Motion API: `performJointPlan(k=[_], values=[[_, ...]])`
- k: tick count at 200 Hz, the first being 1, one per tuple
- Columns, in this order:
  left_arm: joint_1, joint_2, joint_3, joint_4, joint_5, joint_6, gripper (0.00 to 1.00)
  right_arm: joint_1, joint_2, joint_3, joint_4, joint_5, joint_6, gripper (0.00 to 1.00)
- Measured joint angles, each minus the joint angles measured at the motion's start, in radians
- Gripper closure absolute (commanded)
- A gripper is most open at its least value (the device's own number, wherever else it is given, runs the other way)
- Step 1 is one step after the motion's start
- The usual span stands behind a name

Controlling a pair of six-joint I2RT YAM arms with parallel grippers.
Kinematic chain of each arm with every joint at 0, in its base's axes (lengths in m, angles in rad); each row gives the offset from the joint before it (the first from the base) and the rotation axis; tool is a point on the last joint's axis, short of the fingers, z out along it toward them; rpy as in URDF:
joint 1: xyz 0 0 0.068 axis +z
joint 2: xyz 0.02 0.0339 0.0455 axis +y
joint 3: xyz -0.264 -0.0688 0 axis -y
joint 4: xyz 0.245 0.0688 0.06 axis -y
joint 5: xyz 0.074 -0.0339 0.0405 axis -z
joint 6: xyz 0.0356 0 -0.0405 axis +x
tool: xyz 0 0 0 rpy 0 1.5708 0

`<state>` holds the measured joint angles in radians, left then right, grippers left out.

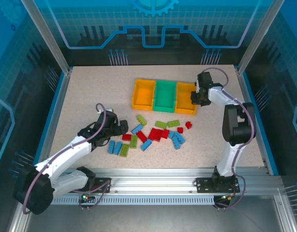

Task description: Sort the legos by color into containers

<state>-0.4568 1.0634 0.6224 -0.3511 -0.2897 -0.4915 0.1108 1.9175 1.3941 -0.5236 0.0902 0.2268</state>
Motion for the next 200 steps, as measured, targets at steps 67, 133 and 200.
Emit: performJointPlan(k=[67, 133, 200], values=[[-0.011, 0.196, 0.124, 0.084, 0.162, 0.255, 0.01, 0.01, 0.034, 0.047, 0.001, -0.019, -0.046, 0.54], [-0.077, 0.497, 0.35, 0.103, 0.239, 0.334, 0.01, 0.0, 0.021, 0.057, -0.002, -0.04, -0.011, 0.35], [-0.087, 0.594, 0.424, 0.027, 0.227, 0.185, 0.06, -0.079, -0.176, -0.117, 0.009, -0.064, 0.092, 0.33]])
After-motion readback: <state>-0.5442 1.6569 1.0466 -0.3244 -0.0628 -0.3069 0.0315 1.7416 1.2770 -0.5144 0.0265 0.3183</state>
